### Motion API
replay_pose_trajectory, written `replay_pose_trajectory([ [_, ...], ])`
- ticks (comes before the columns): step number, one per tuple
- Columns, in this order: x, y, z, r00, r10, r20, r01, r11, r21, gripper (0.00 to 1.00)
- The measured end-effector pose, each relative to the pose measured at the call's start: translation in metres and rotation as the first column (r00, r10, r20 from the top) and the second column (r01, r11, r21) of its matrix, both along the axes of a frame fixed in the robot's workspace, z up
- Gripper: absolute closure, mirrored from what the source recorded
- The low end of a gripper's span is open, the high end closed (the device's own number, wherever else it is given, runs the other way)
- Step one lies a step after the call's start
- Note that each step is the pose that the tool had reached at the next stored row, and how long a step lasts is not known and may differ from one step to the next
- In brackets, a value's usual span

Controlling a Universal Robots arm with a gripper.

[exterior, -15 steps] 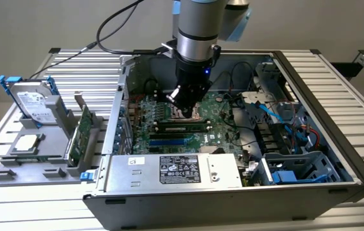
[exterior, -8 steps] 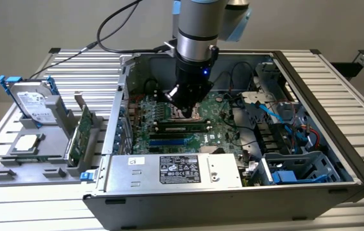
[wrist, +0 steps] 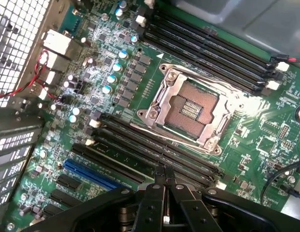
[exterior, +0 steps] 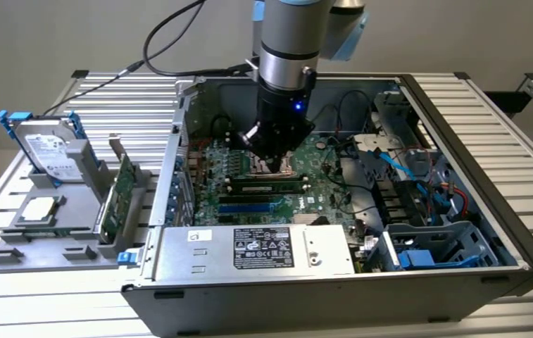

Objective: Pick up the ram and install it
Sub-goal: 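Press down the ram until it locks into place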

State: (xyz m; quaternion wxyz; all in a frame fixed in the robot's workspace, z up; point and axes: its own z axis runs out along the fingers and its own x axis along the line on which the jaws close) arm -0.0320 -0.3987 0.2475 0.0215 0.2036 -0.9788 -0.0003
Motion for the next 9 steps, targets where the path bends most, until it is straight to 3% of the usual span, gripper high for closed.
replay_pose_trajectory([
  [5,0.0,0.0,0.0,0.9974,-0.072,0.0008,0.072,0.9974,0.0001,0.89],
  [9,0.0,0.0,0.0,0.9917,-0.129,0.0014,0.129,0.9917,0.0001,0.89],
])
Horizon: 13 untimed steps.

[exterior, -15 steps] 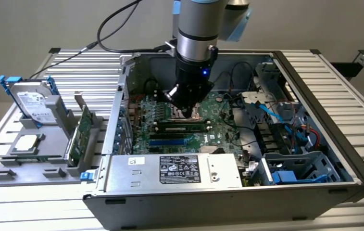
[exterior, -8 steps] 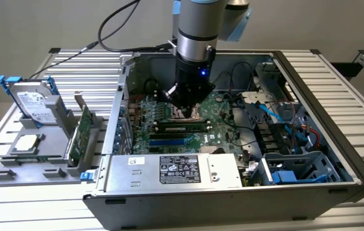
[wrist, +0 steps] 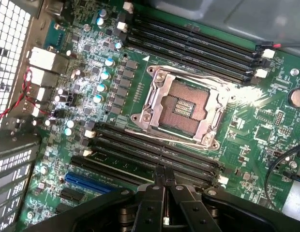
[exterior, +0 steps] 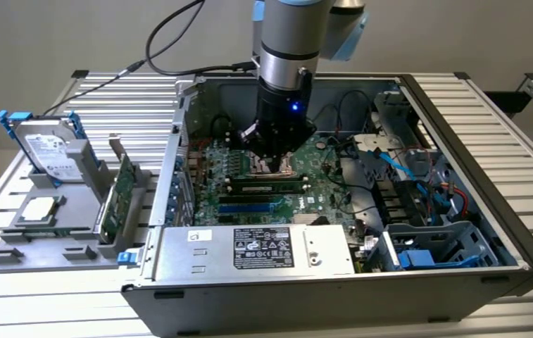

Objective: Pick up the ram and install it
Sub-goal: 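Press down the ram until it locks into place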

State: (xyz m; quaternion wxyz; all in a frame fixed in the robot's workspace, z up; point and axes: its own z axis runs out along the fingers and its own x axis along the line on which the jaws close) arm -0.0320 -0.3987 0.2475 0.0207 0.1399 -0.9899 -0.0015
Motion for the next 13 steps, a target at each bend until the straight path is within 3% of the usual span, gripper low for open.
replay_pose_trajectory([
  [6,0.0,0.0,0.0,0.9962,-0.087,0.0009,0.087,0.9962,0.0001,0.89],
  [13,0.0,0.0,0.0,0.9843,-0.176,0.0015,0.176,0.9843,0.0002,0.89],
])
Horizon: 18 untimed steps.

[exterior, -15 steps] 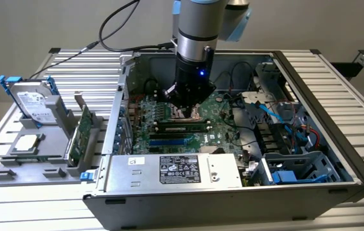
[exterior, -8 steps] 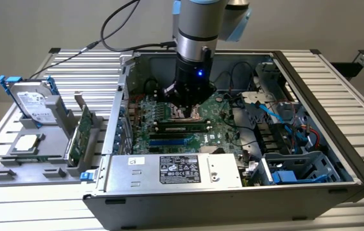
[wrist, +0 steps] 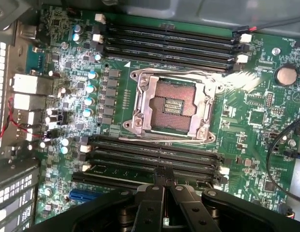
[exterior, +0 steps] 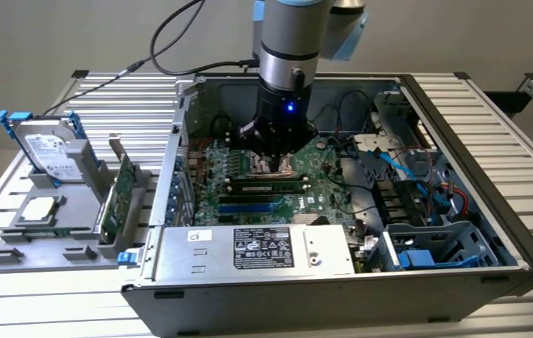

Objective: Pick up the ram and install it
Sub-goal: 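Press down the ram until it locks into place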

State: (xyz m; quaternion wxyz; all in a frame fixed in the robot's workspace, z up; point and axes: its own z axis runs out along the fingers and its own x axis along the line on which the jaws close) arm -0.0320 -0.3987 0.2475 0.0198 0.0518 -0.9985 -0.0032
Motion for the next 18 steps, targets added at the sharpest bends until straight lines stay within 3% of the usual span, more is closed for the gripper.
replay_pose_trajectory([
  [8,-0.0004,0.0,0.0,0.995,-0.1,0.0,0.1,0.995,0.0003,0.89],
  [15,-0.0024,-0.0041,0.0017,0.9949,-0.101,-0.0008,0.101,0.9948,0.013,0.89],
  [18,-0.0025,-0.0071,0.003,0.9947,-0.103,-0.001,0.103,0.9945,0.016,0.89],
])
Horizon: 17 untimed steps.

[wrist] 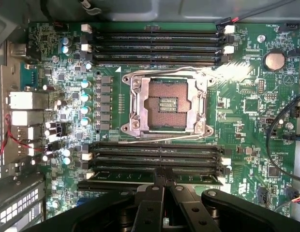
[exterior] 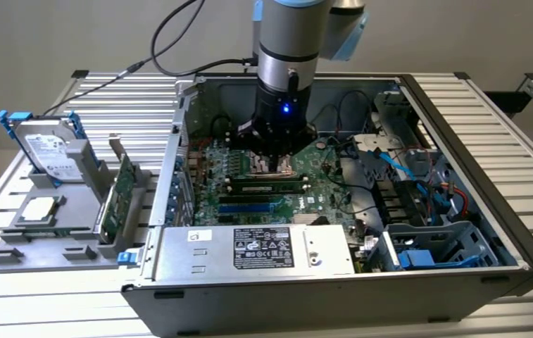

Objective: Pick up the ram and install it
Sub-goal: 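Press down the ram until it locks into place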

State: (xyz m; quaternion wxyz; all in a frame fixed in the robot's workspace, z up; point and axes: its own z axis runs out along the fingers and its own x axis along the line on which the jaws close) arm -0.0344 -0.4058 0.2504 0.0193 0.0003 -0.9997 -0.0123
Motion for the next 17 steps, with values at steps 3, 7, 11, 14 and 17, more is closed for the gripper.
replay_pose_trajectory([
  [3,-0.001,-0.0031,0.0009,1.0,-0.004,0.0,0.004,1.0,0.0002,0.89],
  [7,-0.003,-0.0072,0.0017,1.0,-0.006,-0.0001,0.006,1.0,0.0001,0.89],
  [11,-0.004,-0.0115,0.0026,1.0,-0.009,-0.0001,0.009,1.0,0.0001,0.89],
  [14,-0.004,-0.012,0.0028,1.0,-0.01,-0.0001,0.01,1.0,0.0001,0.89],
  [17,-0.004,-0.0121,0.0028,1.0,-0.01,-0.0001,0.01,1.0,0.0002,0.89],
])
